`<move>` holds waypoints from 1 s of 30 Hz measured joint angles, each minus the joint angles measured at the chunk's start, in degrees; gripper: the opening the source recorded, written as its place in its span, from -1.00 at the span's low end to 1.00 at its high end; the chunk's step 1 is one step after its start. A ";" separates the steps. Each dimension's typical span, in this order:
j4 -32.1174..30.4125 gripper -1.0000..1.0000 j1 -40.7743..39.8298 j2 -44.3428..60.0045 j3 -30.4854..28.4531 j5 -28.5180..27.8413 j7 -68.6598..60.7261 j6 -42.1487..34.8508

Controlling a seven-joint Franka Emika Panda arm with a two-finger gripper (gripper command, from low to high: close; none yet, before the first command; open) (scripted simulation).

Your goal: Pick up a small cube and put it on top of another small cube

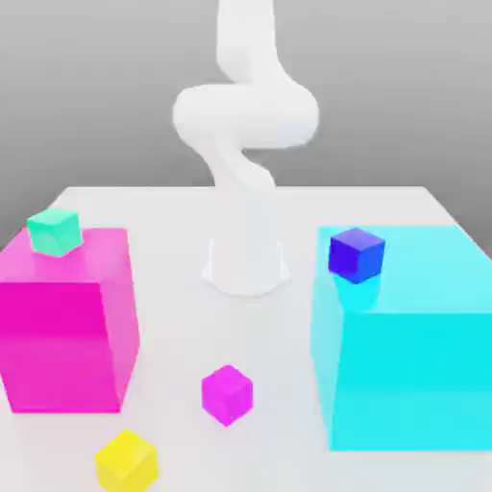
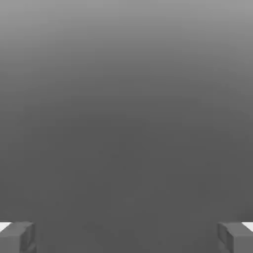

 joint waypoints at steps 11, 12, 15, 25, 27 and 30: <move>-15.90 0.00 -8.55 22.85 6.32 -0.96 21.30 15.83; -17.39 0.00 -9.18 25.05 6.70 -1.09 23.35 17.34; -22.10 0.00 -10.41 32.14 7.13 -1.44 29.80 22.20; -26.46 0.00 -7.71 53.08 2.49 -5.24 41.21 38.23; -25.90 -1.00 -6.21 56.51 0.72 -6.20 41.88 41.02; -25.90 -1.00 -6.21 56.51 0.73 -6.25 41.93 41.07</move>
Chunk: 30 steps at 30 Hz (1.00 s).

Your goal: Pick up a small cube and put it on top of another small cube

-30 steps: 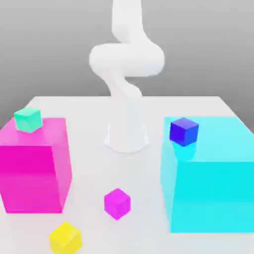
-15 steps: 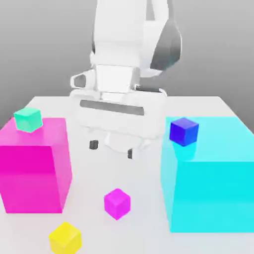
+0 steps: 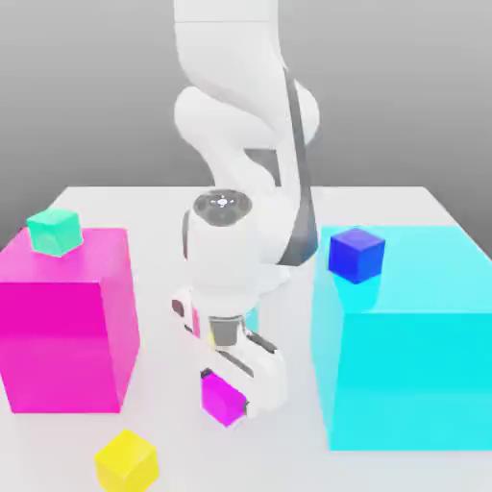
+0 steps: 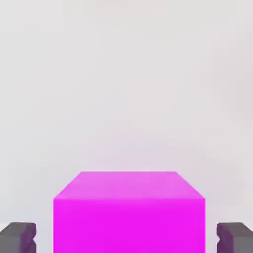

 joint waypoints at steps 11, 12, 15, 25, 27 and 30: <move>-2.34 -1.00 -1.99 -13.05 3.56 5.62 -4.15 -10.65; -1.90 -1.00 -1.61 -13.68 4.05 6.00 -5.92 -11.57; 2.67 -1.00 -3.13 -12.73 4.00 6.31 -13.09 -15.05; 22.31 -1.00 -10.17 -6.07 1.50 5.14 -34.01 -28.16; 22.87 -1.00 -10.89 -4.57 0.55 5.53 -32.76 -27.40; 23.22 -1.00 -11.05 0.88 0.11 5.06 -31.98 -22.37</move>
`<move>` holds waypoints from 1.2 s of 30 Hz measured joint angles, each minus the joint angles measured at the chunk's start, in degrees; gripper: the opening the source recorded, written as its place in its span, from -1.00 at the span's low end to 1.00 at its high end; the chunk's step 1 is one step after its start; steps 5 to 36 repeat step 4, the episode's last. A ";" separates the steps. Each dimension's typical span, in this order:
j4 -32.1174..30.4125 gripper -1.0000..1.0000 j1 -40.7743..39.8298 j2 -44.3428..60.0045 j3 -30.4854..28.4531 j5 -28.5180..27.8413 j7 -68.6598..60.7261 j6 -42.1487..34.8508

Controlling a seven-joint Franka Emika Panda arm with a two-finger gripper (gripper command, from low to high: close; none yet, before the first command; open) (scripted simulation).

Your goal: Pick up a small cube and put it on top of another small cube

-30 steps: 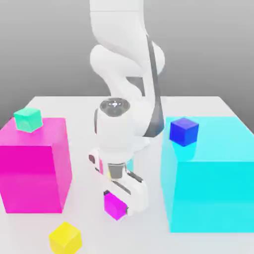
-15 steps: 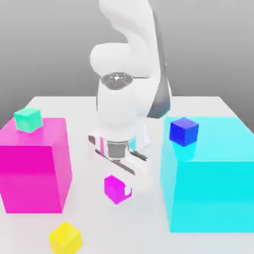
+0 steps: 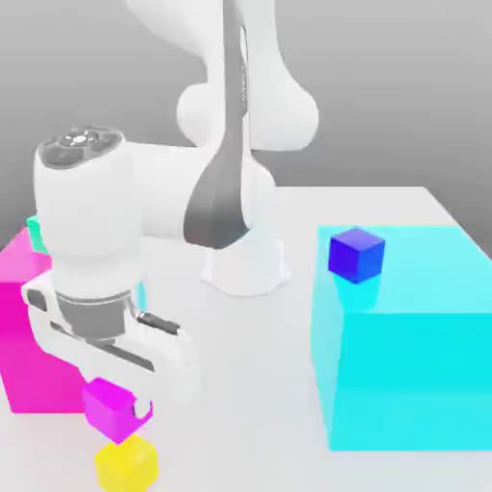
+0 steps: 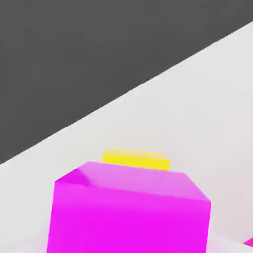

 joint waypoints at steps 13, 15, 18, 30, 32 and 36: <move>0.06 1.00 0.07 1.45 -0.13 -0.11 0.12 1.39; 0.06 1.00 0.07 1.45 -0.13 -0.11 0.12 1.39; 0.06 1.00 0.07 1.45 -0.13 -0.11 0.12 1.39; 0.06 1.00 0.07 1.45 -0.13 -0.11 0.12 1.39; 0.06 1.00 0.07 1.45 -0.13 -0.11 0.12 1.39; 0.06 1.00 0.07 1.45 -0.13 -0.11 0.12 1.39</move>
